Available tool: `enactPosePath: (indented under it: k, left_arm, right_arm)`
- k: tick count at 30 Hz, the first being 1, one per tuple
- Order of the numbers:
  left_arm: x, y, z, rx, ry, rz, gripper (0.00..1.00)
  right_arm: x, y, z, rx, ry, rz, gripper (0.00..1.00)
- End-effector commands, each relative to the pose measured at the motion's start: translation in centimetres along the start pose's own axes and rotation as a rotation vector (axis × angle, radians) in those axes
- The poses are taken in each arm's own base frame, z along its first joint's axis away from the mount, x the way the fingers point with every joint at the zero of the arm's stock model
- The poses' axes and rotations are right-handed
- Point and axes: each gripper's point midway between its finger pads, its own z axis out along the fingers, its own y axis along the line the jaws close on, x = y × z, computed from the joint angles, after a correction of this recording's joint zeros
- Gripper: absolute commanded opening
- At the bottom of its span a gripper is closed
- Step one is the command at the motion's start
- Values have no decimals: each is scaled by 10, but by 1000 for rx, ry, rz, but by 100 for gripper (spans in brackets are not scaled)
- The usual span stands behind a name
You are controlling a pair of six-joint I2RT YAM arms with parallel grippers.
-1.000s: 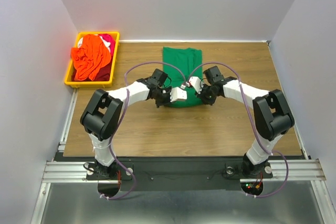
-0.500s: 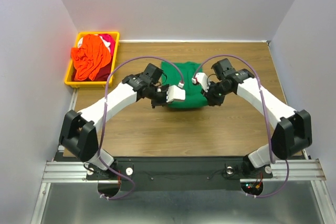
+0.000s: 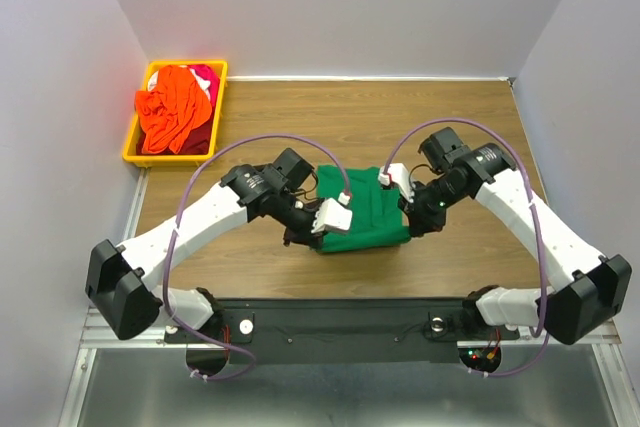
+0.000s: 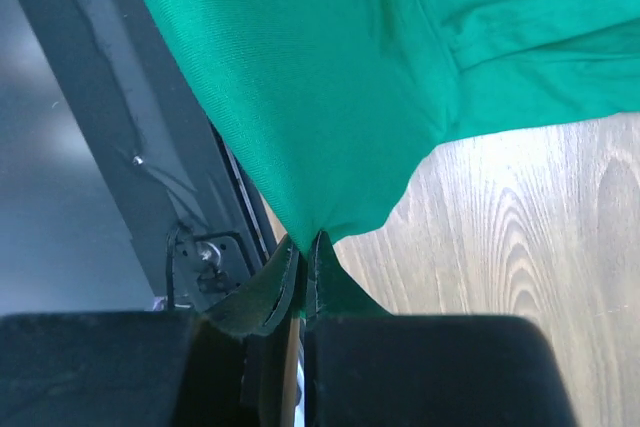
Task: Fold and stack the t-shirts
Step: Fold the tshirt
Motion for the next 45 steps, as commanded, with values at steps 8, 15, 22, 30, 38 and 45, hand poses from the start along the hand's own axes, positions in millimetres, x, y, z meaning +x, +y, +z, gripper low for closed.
enactPosePath:
  k: [8,15,22,30,38,45]
  left_arm:
    - [-27,69,-48,-35,1,-69,0]
    - [3,148,-46,-79,46,-113,2]
    - [35,240,-34,-139,3,-231,20]
    - [41,291,-63,-298,-102,-324,66]
    - [48,245,-61,-374,-188,-450,61]
    - [76,243,-38,-447,-220,-658,59]
  right_arm:
    - [-17,-56,-14,45,76,-61,1]
    - [-13,-139,6,57,113,-30,3]
    - [-11,-226,39,86,73,105,34]
    - [-30,-275,5,230,-71,240,83]
    - [-44,-238,11,172,-221,487,66]
    - [-53,-271,36,203,-312,651,66]
